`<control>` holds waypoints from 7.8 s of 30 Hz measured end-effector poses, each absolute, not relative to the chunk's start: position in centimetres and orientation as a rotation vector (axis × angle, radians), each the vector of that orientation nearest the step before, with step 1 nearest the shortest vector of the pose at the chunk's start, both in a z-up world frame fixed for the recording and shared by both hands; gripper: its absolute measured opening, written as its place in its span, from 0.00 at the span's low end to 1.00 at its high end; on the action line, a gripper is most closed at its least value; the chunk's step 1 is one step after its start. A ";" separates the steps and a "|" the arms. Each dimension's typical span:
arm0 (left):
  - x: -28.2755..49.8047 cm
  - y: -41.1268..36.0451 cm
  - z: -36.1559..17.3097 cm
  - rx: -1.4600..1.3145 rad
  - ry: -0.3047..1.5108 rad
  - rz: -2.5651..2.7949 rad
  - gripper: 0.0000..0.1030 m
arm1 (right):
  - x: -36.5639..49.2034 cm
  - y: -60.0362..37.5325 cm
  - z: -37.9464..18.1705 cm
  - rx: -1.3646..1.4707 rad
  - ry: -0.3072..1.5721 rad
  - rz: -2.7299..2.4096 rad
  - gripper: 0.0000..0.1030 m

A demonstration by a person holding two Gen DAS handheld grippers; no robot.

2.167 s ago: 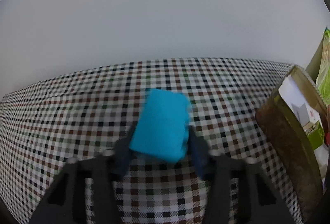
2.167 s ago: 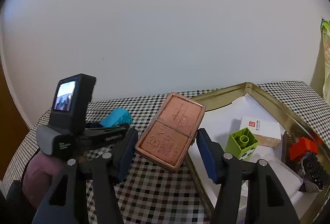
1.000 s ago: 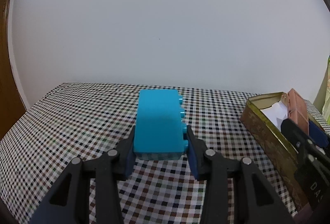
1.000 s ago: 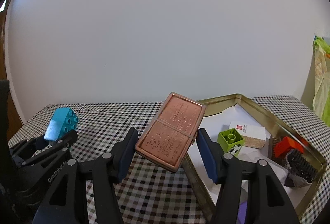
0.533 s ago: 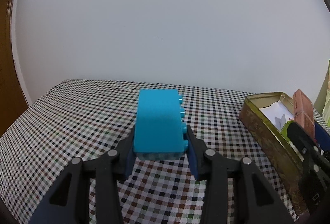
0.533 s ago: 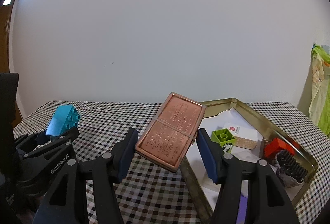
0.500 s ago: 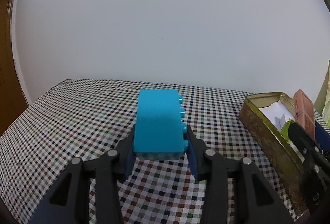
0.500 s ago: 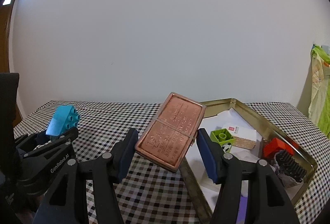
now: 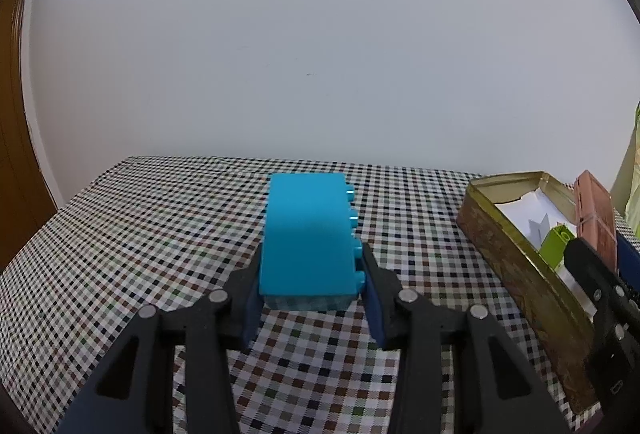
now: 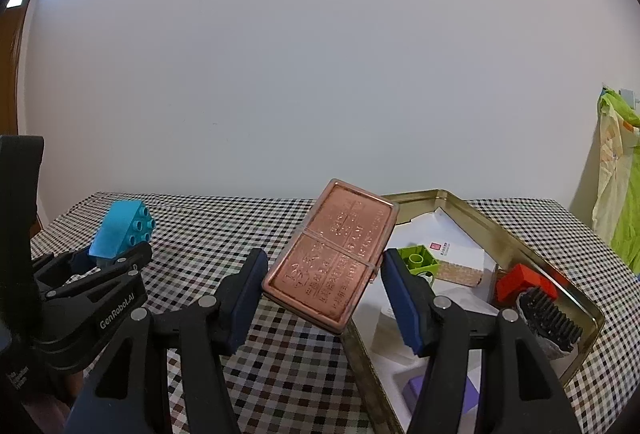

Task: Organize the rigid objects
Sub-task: 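Carry the copper plate and blue brick toward the tin tray, then lower the copper plate and blue brick into the tin tray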

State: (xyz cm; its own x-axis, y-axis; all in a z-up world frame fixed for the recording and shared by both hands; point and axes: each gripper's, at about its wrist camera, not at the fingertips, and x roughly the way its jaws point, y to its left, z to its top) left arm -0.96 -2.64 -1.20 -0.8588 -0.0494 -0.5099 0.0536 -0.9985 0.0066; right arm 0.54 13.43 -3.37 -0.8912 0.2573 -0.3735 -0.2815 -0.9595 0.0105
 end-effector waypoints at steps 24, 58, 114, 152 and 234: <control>0.1 0.0 -0.7 0.852 -0.019 -3.047 0.40 | 3.5 15.8 -2.7 -0.476 0.078 2.780 0.60; 2.3 3.8 -0.5 0.852 -0.031 -3.120 0.40 | 6.7 18.2 -2.4 -0.421 0.076 2.742 0.60; 4.2 5.8 0.5 0.824 -0.039 -3.246 0.40 | 9.5 19.3 -2.0 -0.321 0.018 2.669 0.60; -0.1 13.8 1.6 0.922 -0.108 -3.314 0.40 | 6.6 28.1 -0.3 -0.465 0.022 2.613 0.60; -10.3 13.7 -0.8 1.330 -0.245 -3.052 0.40 | -11.0 31.5 -3.1 -1.360 -0.005 2.570 0.56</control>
State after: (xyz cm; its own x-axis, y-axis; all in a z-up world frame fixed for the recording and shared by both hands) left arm -10.26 13.74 -0.76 -0.6663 0.1204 -0.7359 -0.2364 -0.9701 0.0553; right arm -11.03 31.51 -3.10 -0.5415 0.2063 -0.8150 -0.2034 -0.9728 -0.1111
